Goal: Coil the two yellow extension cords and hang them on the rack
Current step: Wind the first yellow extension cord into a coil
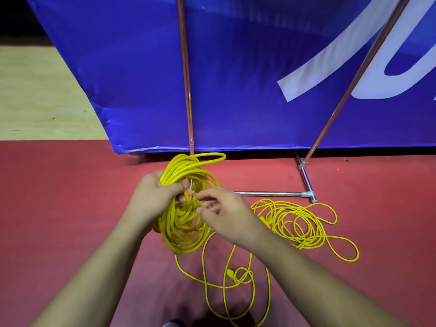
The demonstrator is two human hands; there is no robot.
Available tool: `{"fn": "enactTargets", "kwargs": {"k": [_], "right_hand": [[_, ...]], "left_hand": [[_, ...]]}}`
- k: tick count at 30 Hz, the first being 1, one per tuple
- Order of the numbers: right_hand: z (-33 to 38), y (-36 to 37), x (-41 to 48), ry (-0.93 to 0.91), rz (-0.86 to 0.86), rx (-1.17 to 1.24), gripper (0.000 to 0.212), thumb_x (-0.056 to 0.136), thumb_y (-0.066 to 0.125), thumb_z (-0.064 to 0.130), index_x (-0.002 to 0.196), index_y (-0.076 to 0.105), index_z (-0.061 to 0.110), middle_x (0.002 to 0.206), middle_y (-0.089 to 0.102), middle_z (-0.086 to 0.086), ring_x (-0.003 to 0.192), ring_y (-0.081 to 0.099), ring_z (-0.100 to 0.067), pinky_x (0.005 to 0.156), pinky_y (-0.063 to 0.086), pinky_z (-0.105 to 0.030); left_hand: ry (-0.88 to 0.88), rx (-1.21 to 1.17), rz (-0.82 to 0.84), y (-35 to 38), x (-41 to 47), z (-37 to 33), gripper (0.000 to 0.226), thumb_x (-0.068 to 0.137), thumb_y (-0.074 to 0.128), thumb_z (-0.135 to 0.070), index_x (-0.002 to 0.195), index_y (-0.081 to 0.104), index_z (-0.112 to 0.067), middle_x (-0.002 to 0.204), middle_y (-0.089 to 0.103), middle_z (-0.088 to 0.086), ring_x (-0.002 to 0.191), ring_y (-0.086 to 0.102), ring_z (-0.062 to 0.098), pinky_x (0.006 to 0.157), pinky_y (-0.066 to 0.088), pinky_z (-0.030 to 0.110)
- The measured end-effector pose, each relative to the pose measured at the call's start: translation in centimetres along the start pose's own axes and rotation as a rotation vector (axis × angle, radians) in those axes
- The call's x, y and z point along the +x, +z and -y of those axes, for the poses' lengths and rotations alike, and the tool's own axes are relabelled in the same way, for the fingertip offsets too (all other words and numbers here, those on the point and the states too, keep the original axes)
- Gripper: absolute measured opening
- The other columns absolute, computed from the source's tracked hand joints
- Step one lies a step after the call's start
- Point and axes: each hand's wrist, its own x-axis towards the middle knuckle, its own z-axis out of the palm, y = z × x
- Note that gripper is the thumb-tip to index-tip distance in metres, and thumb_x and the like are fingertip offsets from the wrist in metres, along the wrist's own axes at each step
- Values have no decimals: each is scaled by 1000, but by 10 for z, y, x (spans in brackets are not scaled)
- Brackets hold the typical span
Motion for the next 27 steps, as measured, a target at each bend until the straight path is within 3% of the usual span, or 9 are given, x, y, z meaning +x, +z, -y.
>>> {"fn": "enactTargets", "kwargs": {"k": [2, 4, 8, 10, 14, 17, 21, 24, 27], "right_hand": [[-11, 10, 5, 28, 63, -56, 42, 88, 65, 26, 127, 60, 13, 119, 63, -2, 108, 60, -11, 95, 49, -30], [-16, 16, 9, 44, 80, -5, 46, 87, 63, 33, 130, 59, 18, 122, 64, 0, 113, 59, -12, 100, 47, -34], [-19, 25, 9, 16, 86, 63, 10, 89, 62, 28, 83, 68, 24, 75, 59, -4, 71, 54, -16, 72, 50, -41], [-21, 26, 9, -9, 44, 87, 24, 90, 61, 25, 67, 60, 22, 63, 47, 1, 61, 42, -10, 59, 41, -34], [-22, 24, 12, -17, -14, 336, 29, 89, 58, 32, 89, 69, 5, 79, 67, -13, 78, 59, -13, 73, 49, -44], [-17, 25, 11, -2, -71, 600, 16, 89, 60, 26, 86, 74, 18, 86, 73, -8, 91, 65, -24, 92, 48, -52], [-2, 11, 17, 49, -213, 930, 15, 92, 57, 25, 88, 66, 14, 65, 51, -3, 82, 61, -29, 81, 45, -45], [-3, -14, 14, 67, -101, 667, 17, 91, 59, 25, 87, 71, 14, 54, 43, 2, 62, 45, -24, 61, 36, -32], [-20, -36, 12, 218, -42, 286, 19, 93, 60, 15, 90, 71, 0, 54, 44, -2, 50, 45, -15, 49, 33, -21]], "left_hand": [[-21, -25, 10, 2, -3, -1, 11, 83, 66, -2, 72, 67, -3, 58, 67, 11, 46, 57, 13, 49, 48, 21], [-54, -77, 31, 2, -5, 0, 10, 83, 66, -2, 74, 68, -3, 66, 70, 16, 54, 60, 20, 54, 51, 27], [-114, -246, 82, 5, -9, 0, 10, 84, 62, 2, 77, 68, -1, 78, 72, 21, 59, 65, 23, 50, 55, 28], [-103, -237, 75, 5, -8, 0, 6, 85, 63, 1, 80, 67, 0, 78, 71, 24, 62, 66, 25, 50, 54, 26], [-44, -162, 71, -2, -3, -2, 14, 86, 67, -8, 76, 64, 1, 65, 70, 14, 55, 66, 20, 53, 55, 26], [-31, -134, 75, -10, -1, -3, 21, 87, 66, -7, 68, 58, -2, 55, 60, 9, 45, 56, 15, 46, 48, 22], [-38, 145, 53, -22, 3, 9, 16, 85, 69, -7, 75, 56, -4, 51, 61, 5, 41, 54, 12, 43, 45, 20], [-43, 484, 29, -26, 6, 21, 18, 82, 71, -17, 71, 58, -11, 49, 64, 2, 41, 56, 9, 49, 44, 24], [-94, 499, -33, -34, 9, 24, 23, 82, 71, -16, 63, 59, -11, 47, 63, 3, 35, 51, 8, 46, 41, 25]]}}
